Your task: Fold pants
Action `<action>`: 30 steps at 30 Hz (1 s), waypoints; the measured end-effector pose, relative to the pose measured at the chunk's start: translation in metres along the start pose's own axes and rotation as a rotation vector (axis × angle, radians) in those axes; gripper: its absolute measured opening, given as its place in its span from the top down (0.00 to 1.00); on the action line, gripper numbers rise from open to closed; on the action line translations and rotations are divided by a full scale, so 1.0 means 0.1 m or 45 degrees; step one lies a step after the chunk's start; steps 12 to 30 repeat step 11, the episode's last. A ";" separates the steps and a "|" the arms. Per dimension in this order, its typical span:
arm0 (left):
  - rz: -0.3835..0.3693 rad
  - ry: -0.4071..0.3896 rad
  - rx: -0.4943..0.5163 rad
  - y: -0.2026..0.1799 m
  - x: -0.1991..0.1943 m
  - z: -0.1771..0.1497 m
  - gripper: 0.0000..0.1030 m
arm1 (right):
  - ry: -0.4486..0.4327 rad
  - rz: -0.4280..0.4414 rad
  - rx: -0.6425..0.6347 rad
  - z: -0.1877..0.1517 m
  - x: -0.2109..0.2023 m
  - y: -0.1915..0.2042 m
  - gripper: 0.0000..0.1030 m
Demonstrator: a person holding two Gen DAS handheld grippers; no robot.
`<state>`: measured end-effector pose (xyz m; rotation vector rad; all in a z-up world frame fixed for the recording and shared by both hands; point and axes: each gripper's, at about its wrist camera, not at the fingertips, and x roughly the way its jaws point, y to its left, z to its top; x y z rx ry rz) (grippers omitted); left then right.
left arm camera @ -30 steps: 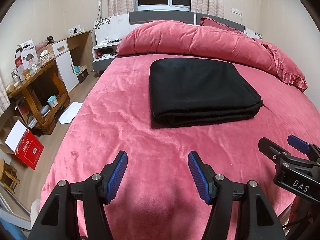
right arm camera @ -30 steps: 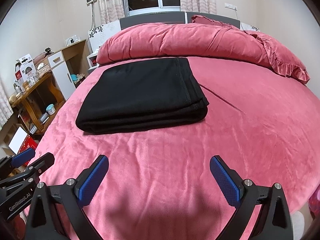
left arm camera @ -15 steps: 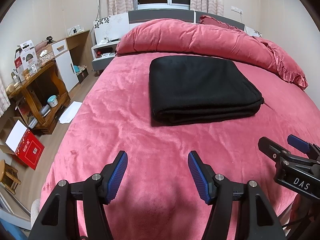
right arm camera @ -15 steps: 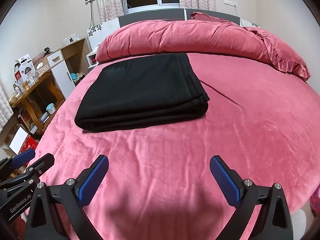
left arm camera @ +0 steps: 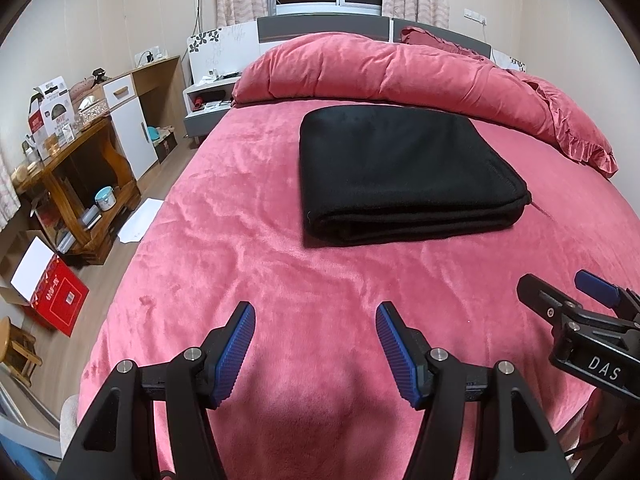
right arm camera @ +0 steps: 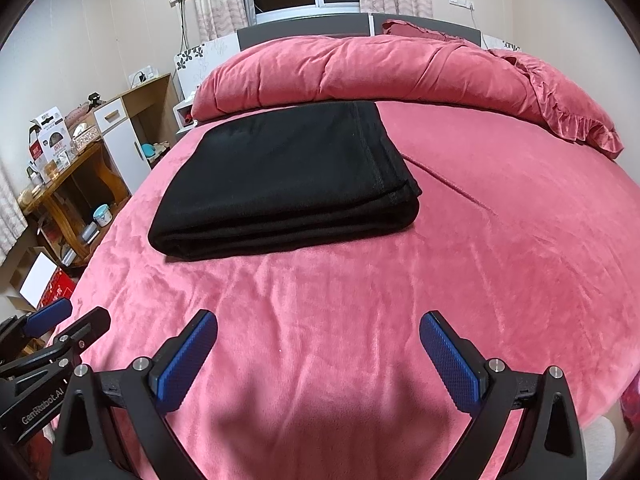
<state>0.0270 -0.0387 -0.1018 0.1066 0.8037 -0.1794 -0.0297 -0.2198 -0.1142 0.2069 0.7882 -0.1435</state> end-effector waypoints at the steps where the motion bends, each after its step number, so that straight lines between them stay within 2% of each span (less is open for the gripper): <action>1: 0.000 0.002 0.002 0.00 0.00 0.00 0.38 | 0.002 0.001 0.001 0.00 0.01 0.00 0.01; 30: -0.002 0.032 0.003 0.01 0.08 -0.01 0.38 | 0.024 0.003 0.000 0.00 0.09 -0.02 0.01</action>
